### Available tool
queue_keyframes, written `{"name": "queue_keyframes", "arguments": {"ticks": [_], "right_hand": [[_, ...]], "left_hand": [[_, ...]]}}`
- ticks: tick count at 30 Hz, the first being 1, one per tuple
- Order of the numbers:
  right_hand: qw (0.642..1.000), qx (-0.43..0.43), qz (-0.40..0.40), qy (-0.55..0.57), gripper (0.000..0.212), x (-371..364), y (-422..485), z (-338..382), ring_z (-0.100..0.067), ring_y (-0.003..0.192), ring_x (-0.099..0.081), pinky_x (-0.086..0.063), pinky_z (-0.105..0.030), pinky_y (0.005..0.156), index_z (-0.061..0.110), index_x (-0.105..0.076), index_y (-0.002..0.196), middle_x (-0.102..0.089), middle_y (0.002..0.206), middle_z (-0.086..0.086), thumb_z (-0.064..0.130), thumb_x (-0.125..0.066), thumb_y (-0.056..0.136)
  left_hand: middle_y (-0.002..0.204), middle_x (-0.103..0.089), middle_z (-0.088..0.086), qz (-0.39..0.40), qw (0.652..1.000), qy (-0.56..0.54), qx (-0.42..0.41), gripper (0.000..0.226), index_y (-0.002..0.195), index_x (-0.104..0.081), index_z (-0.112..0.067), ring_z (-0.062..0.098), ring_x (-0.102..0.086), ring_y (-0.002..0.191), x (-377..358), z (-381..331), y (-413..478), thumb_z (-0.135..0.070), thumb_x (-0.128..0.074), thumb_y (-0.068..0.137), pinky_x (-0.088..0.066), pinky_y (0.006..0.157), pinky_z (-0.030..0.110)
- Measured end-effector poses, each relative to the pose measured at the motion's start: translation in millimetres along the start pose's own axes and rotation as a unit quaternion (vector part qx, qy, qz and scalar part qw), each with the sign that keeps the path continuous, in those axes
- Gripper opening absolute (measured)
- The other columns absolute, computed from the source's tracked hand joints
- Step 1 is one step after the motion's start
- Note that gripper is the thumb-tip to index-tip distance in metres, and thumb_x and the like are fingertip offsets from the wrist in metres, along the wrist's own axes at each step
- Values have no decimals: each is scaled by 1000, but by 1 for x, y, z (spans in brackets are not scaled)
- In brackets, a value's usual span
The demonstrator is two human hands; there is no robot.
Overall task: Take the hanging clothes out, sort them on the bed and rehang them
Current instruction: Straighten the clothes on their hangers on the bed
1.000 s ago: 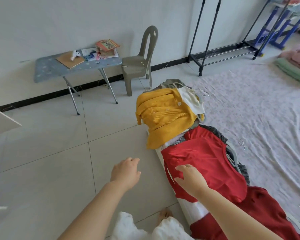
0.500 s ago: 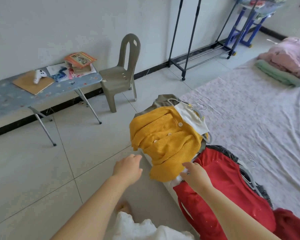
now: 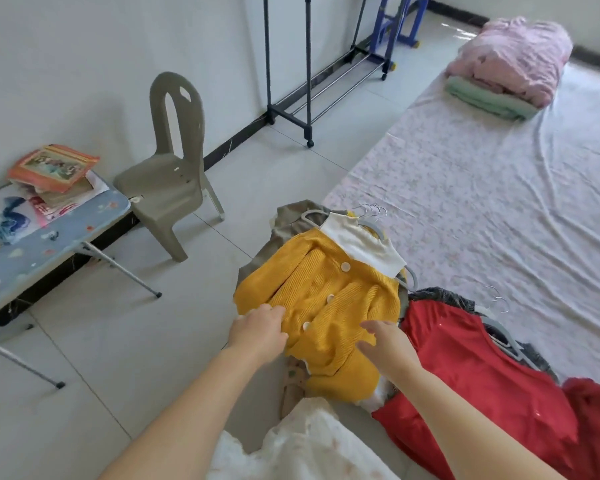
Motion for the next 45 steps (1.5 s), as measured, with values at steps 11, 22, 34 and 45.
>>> {"name": "queue_keyframes", "arguments": {"ticks": [11, 22, 34, 45], "right_hand": [[994, -79, 13, 79, 44, 37, 161, -7, -18, 111, -53, -46, -23, 77, 21, -47, 133, -46, 134, -1, 28, -55, 90], [974, -165, -13, 156, 56, 53, 301, -63, -19, 114, -53, -47, -31, 89, 16, -35, 139, -52, 129, -3, 27, -58, 89], [969, -214, -14, 126, 70, 44, 383, -107, -27, 122, -45, -42, -45, 97, 15, -13, 148, -44, 137, -8, 23, -52, 90], [966, -220, -21, 134, 56, 36, 386, -119, -25, 115, -46, -42, -38, 91, 16, -32, 140, -47, 130, -7, 22, -51, 88]], "left_hand": [[129, -49, 2, 20, 998, 37, -49, 42, 132, -40, -21, 23, -50, 115, 73, -26, 163, -34, -47, 92, -39, 94, 37], [136, -44, -8, 46, 991, 25, -120, 46, 138, -34, -26, 12, -42, 123, 54, -66, 286, -36, -44, 95, -34, 100, 29], [136, -44, -9, 88, 989, 6, -120, 46, 138, -34, -28, 12, -42, 124, 26, -69, 352, -35, -45, 94, -34, 102, 30], [137, -41, -11, 124, 984, 18, -127, 47, 138, -31, -31, 11, -39, 125, 10, -60, 341, -38, -44, 93, -30, 104, 30]]}}
Point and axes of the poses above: each hand's wrist, its own y-axis towards the middle knuckle, its own x-axis out of the back of the hand, z = x × y, the point moved 8 cm from there along y, towards the middle knuckle
